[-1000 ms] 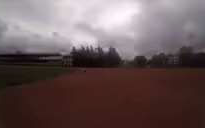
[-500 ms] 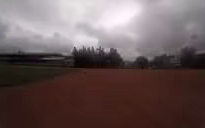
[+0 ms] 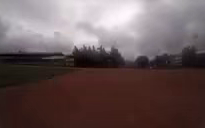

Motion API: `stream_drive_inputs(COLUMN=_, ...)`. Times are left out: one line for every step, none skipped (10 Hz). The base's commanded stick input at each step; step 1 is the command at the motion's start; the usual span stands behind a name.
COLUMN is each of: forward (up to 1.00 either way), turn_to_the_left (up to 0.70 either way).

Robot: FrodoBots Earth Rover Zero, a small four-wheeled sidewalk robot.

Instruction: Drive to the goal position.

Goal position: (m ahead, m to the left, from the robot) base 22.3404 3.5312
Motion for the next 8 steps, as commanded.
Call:
stream_drive_inputs(forward=0.7, turn_to_the_left=0.0)
stream_drive_inputs(forward=0.7, turn_to_the_left=0.0)
stream_drive_inputs(forward=0.7, turn_to_the_left=0.0)
stream_drive_inputs(forward=0.7, turn_to_the_left=0.0)
stream_drive_inputs(forward=0.7, turn_to_the_left=0.0)
stream_drive_inputs(forward=0.7, turn_to_the_left=0.0)
stream_drive_inputs(forward=0.7, turn_to_the_left=0.0)
stream_drive_inputs(forward=0.7, turn_to_the_left=0.0)
